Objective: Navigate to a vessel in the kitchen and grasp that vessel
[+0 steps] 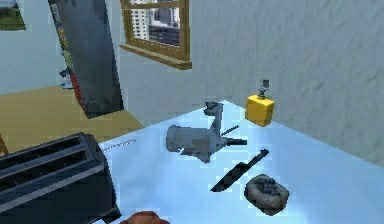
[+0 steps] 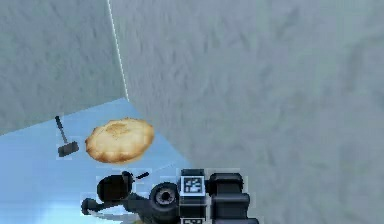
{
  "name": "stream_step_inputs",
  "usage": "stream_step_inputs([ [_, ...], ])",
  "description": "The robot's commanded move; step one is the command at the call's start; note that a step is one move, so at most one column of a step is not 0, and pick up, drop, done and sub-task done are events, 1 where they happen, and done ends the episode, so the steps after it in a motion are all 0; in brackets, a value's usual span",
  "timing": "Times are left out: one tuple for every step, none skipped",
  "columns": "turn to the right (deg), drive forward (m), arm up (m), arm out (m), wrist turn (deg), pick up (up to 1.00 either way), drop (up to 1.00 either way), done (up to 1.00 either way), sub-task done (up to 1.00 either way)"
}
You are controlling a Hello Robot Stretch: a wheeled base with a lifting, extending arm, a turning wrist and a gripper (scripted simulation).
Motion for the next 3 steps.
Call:
stream_step_inputs([
  [0.0,0.00,0.00,0.00,0.0,1.00,0.00,0.00,0.00],
  [0.0,0.00,0.10,0.00,0.0,0.00,0.00,0.00,0.00],
  [0.0,0.00,0.00,0.00,0.0,0.00,0.00,1.00,0.00],
])
